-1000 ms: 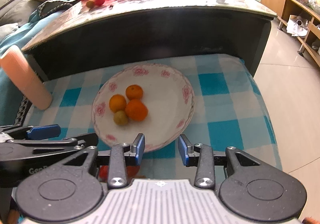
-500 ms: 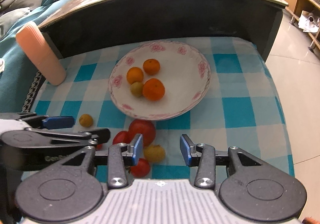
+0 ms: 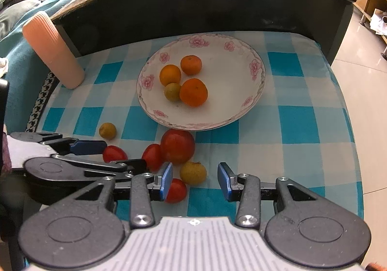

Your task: Organize fruits

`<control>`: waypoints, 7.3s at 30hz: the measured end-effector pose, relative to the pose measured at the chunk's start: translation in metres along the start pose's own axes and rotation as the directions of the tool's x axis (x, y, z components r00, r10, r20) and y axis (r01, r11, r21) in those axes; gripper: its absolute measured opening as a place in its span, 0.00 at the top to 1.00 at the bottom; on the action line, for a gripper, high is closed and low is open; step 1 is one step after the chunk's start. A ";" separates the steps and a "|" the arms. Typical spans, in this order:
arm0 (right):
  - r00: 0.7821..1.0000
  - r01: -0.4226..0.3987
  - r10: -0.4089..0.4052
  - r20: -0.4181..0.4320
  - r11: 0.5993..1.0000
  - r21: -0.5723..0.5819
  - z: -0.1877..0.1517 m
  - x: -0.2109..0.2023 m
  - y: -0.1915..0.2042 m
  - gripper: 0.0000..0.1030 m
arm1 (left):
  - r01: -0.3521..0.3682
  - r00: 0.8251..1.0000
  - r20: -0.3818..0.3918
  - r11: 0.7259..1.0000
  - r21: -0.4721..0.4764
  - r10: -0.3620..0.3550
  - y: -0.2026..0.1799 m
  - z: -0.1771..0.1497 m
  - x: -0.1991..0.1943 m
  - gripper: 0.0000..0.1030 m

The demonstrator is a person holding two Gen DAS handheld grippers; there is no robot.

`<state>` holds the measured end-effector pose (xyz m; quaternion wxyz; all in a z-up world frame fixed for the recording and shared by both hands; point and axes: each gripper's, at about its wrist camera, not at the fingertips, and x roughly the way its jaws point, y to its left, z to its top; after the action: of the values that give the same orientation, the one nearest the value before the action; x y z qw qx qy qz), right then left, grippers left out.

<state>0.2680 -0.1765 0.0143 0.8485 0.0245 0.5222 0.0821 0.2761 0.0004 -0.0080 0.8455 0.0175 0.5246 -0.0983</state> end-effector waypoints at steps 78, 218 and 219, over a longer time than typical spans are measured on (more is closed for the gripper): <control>0.995 -0.081 0.083 -0.061 0.996 0.028 -0.035 0.009 0.011 0.60 | -0.034 0.999 -0.031 0.999 0.024 0.035 0.004 -0.006 0.006 0.51; 0.995 0.095 -0.099 0.004 0.966 0.242 -0.077 -0.041 -0.120 0.43 | 0.071 0.997 0.036 0.994 0.087 -0.075 -0.041 -0.014 -0.028 0.57; 0.995 0.088 -0.095 0.014 0.965 0.247 -0.074 -0.039 -0.120 0.43 | 0.071 0.996 0.040 0.994 0.087 -0.074 -0.041 -0.015 -0.029 0.56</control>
<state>0.1986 -0.3047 0.0002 0.8485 0.1066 0.5178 -0.0230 0.2429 -0.0330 0.0145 0.8508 0.0324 0.5020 -0.1517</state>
